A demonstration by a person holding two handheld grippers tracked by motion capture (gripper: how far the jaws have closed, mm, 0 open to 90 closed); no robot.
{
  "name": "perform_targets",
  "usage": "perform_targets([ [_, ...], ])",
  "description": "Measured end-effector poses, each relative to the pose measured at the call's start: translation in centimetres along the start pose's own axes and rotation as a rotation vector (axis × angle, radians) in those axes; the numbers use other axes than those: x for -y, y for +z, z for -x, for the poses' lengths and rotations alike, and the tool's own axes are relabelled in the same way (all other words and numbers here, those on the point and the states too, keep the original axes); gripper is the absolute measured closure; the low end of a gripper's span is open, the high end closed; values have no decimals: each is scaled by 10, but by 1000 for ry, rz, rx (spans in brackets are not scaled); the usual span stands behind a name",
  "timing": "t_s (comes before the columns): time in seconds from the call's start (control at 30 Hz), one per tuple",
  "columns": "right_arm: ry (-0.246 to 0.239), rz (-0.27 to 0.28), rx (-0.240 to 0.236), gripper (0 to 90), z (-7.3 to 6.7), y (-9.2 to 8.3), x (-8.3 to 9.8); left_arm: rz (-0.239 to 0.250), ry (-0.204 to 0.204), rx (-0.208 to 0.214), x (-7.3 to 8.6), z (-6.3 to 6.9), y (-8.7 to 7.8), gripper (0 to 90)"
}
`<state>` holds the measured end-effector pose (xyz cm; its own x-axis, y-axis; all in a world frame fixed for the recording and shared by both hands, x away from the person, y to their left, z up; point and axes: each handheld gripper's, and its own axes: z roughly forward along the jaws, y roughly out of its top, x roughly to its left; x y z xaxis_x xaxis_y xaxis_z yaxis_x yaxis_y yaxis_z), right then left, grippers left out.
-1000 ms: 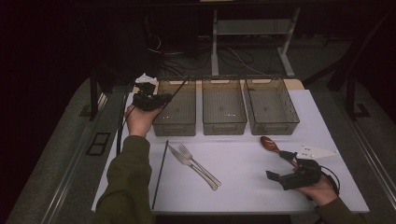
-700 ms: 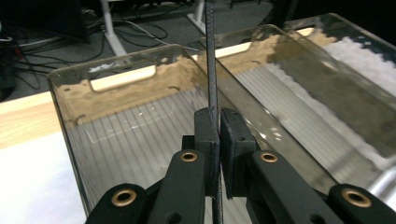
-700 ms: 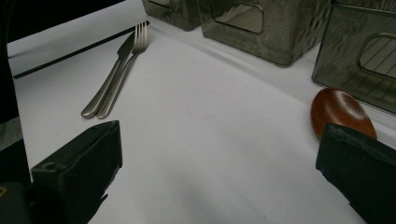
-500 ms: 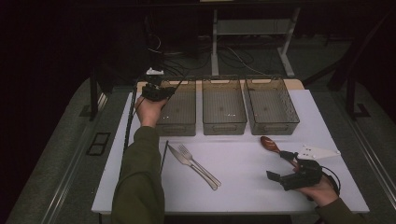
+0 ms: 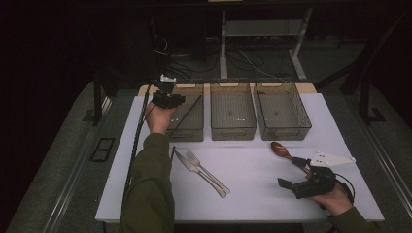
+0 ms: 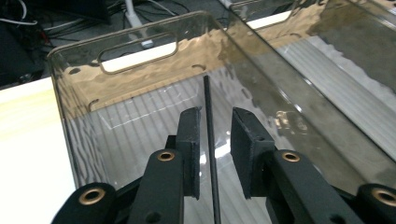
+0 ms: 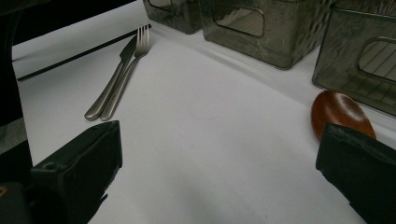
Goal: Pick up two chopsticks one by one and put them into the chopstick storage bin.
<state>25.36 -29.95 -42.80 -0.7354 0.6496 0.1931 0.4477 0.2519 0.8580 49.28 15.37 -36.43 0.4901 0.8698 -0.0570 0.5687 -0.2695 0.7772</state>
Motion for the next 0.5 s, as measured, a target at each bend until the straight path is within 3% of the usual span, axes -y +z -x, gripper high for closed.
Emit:
perform_targets([
  [0.3, -4, 1, 3, 7, 0, 0, 0, 18, 1, 61, -5, 9, -32, 523],
  [0.5, -3, -1, 7, 7, 0, 0, 0, 30, 12, 87, 3, 19, -56, 448],
])
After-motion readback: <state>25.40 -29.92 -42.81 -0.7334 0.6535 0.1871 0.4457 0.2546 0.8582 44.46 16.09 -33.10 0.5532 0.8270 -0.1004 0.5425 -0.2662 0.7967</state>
